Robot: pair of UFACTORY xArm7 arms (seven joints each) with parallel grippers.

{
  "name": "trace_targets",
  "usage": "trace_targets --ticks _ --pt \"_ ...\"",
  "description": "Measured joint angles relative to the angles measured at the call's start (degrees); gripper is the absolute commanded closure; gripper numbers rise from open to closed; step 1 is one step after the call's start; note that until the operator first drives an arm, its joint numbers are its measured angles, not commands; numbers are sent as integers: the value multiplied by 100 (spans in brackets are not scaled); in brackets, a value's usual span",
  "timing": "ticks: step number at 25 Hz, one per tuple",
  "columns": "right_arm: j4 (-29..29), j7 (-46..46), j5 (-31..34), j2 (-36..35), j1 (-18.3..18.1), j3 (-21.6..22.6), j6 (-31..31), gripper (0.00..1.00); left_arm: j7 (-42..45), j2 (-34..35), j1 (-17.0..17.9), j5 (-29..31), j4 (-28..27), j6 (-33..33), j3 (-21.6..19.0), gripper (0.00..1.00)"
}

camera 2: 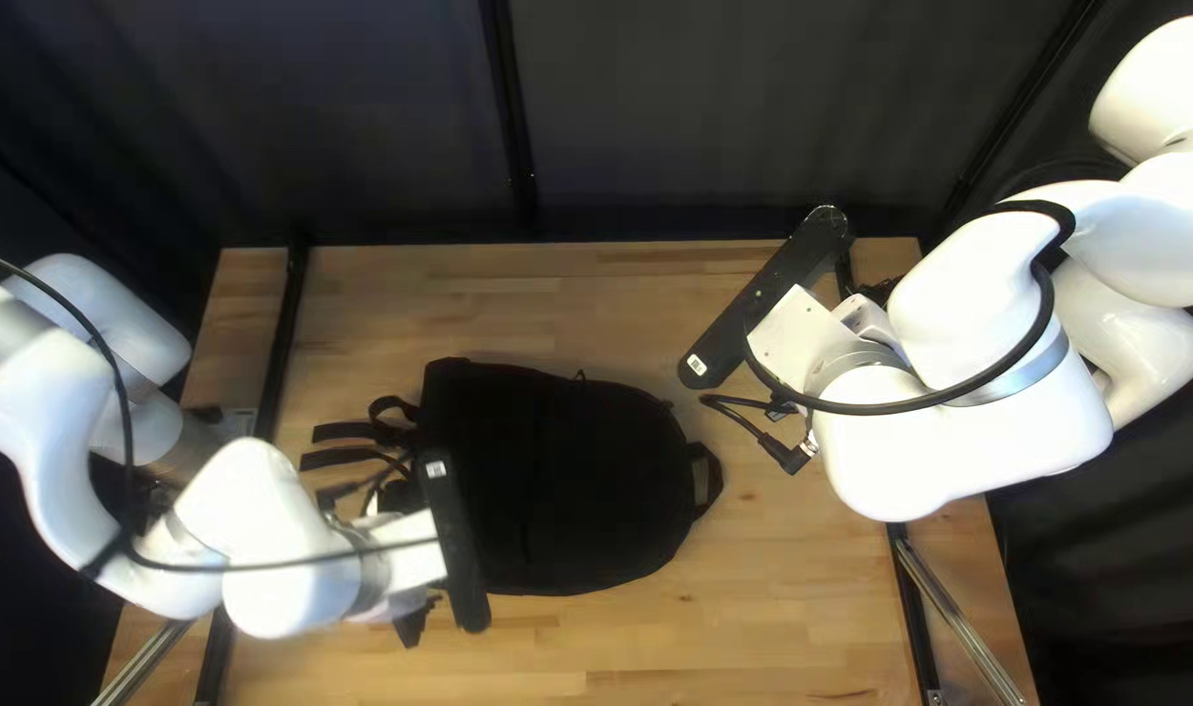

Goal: Remove a lunch box from a kids backpack

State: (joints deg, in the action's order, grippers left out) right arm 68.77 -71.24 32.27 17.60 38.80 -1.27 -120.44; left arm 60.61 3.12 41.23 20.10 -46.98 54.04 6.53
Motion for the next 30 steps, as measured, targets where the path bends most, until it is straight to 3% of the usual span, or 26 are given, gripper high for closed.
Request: trace_targets --ticks 10,14,25,30 --pt "0 0 0 0 0 0 0 0 327 -333 22 -8 197 64 -21 0" --pt "0 0 0 0 0 0 0 0 388 -256 -75 -27 538 38 76 0" --pt "0 0 0 0 0 0 0 0 103 741 -514 99 1357 520 517 0" --pt "0 0 0 0 0 0 0 0 -451 1336 -931 430 1666 638 951 0"
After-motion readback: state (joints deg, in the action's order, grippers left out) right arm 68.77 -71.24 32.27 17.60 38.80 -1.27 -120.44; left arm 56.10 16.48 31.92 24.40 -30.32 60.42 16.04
